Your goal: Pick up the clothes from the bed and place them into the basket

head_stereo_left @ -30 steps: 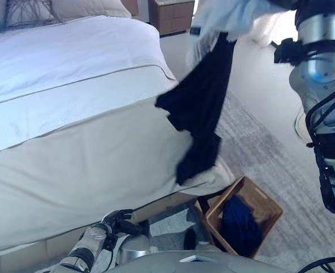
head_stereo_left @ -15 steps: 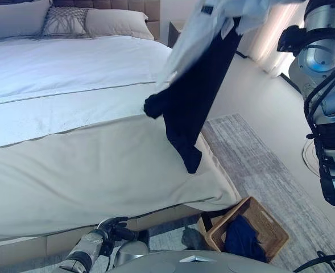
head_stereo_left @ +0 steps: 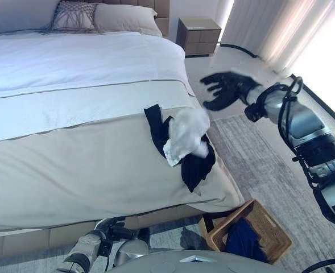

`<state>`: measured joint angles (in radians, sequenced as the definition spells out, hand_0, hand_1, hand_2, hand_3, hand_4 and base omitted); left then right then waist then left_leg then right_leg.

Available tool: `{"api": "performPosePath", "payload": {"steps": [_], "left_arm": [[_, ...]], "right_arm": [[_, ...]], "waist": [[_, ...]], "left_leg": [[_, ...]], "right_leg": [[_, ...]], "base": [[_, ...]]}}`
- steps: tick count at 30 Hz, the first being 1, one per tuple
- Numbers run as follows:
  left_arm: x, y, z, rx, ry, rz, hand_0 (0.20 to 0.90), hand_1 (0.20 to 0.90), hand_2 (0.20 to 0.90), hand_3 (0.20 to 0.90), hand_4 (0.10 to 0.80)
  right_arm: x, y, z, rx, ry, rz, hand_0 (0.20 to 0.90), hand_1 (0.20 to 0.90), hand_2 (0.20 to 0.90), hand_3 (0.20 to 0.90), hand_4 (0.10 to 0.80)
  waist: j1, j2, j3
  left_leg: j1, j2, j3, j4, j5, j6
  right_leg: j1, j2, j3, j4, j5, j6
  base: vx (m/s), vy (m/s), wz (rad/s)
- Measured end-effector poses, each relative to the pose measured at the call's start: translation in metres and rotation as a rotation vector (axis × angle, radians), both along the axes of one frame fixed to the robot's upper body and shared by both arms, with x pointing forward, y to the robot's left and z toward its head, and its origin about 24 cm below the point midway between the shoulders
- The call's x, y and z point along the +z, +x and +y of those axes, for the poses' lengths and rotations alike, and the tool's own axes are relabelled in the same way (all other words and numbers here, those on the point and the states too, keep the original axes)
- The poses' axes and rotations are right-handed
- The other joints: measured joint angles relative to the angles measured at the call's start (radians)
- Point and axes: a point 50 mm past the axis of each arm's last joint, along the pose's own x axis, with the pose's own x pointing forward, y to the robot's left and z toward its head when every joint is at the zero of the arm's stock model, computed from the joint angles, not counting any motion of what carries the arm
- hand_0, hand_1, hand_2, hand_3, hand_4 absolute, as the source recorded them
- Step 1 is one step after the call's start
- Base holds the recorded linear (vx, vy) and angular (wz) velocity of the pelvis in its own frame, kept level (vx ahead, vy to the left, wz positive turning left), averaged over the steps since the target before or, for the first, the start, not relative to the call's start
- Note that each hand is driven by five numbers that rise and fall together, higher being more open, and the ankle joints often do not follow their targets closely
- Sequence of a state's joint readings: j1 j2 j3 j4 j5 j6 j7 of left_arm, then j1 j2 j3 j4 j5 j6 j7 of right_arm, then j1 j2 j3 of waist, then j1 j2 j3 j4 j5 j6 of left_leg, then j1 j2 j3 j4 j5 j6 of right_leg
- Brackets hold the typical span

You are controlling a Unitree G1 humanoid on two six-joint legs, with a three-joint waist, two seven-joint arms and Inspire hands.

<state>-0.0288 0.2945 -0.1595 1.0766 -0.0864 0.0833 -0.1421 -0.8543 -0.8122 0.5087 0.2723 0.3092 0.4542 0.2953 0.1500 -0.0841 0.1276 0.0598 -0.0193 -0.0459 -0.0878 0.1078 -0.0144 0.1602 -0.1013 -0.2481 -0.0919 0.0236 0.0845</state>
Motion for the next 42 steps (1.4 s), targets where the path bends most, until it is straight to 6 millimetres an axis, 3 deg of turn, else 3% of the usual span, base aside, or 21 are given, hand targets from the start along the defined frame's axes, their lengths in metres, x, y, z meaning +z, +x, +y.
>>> {"api": "performPosePath", "payload": {"steps": [12, 13, 14, 20, 28, 35, 42], "left_arm": [[0.003, 0.000, 0.011, -0.003, 0.027, -0.020, 0.900, 0.900, 0.900, 0.900, 0.800], [0.004, 0.000, 0.011, -0.003, 0.028, -0.020, 0.900, 0.900, 0.900, 0.900, 0.800], [0.004, 0.000, 0.012, -0.004, 0.030, -0.020, 0.900, 0.900, 0.900, 0.900, 0.800], [0.005, 0.002, 0.013, -0.009, 0.033, -0.026, 0.900, 0.900, 0.900, 0.900, 0.800], [0.015, 0.023, 0.018, -0.070, 0.067, -0.079, 0.900, 0.900, 0.900, 0.900, 0.800], [0.025, 0.049, 0.010, -0.141, 0.089, -0.146, 0.900, 0.900, 0.900, 0.900, 0.800], [0.027, 0.055, 0.005, -0.155, 0.085, -0.164, 0.900, 0.900, 0.900, 0.900, 0.800]], "right_arm": [[0.010, 0.003, 0.011, -0.003, 0.031, -0.126, 0.300, 0.300, 0.300, 0.200, 0.100], [0.011, 0.003, 0.012, -0.001, 0.025, -0.135, 0.420, 0.420, 0.420, 0.340, 0.240], [0.012, 0.002, 0.013, 0.006, 0.016, -0.139, 0.900, 0.900, 0.900, 0.900, 0.800], [0.002, -0.001, 0.010, 0.081, -0.190, -0.070, 0.900, 0.900, 0.900, 0.900, 0.800], [-0.055, 0.001, -0.017, -0.006, -0.462, 0.115, 0.900, 0.900, 0.900, 0.900, 0.800], [-0.091, 0.003, -0.024, -0.156, -0.488, 0.168, 0.900, 0.900, 0.900, 0.900, 0.800], [-0.105, 0.005, -0.032, -0.327, -0.491, 0.133, 0.900, 0.900, 0.900, 0.900, 0.800]], "waist": [[0.011, -0.034, 0.000], [0.012, -0.034, 0.000], [0.011, -0.034, 0.001], [0.011, -0.036, 0.002], [0.022, -0.048, 0.062], [0.078, 0.002, 0.173], [0.128, 0.046, 0.272]], "left_leg": [[-0.024, -0.001, -0.011, 0.000, 0.002, -0.005], [-0.023, -0.002, -0.011, 0.000, 0.002, -0.005], [-0.023, -0.002, -0.011, 0.000, 0.001, -0.005], [-0.023, -0.002, -0.011, 0.000, 0.003, -0.004], [-0.076, 0.001, -0.038, 0.003, 0.022, -0.009], [-0.149, -0.002, -0.088, 0.019, 0.044, -0.020], [-0.217, -0.012, -0.132, 0.046, 0.049, -0.026]], "right_leg": [[-0.016, -0.001, -0.011, 0.000, -0.004, 0.005], [-0.015, -0.002, -0.011, 0.000, -0.004, 0.005], [-0.015, -0.002, -0.011, 0.000, -0.004, 0.005], [-0.016, -0.001, -0.011, 0.000, -0.004, 0.005], [-0.054, 0.006, -0.031, 0.000, -0.004, 0.006], [-0.096, 0.011, -0.076, 0.000, -0.004, 0.005], [-0.134, 0.010, -0.121, 0.006, -0.003, 0.005]], "base": [[-0.003, -0.001, 0.03], [0.000, 0.000, 0.00], [0.000, 0.000, 0.00], [0.000, 0.000, 0.00], [-0.081, -0.047, 0.10], [-0.093, -0.018, 0.21], [-0.076, -0.003, 0.19]]}}
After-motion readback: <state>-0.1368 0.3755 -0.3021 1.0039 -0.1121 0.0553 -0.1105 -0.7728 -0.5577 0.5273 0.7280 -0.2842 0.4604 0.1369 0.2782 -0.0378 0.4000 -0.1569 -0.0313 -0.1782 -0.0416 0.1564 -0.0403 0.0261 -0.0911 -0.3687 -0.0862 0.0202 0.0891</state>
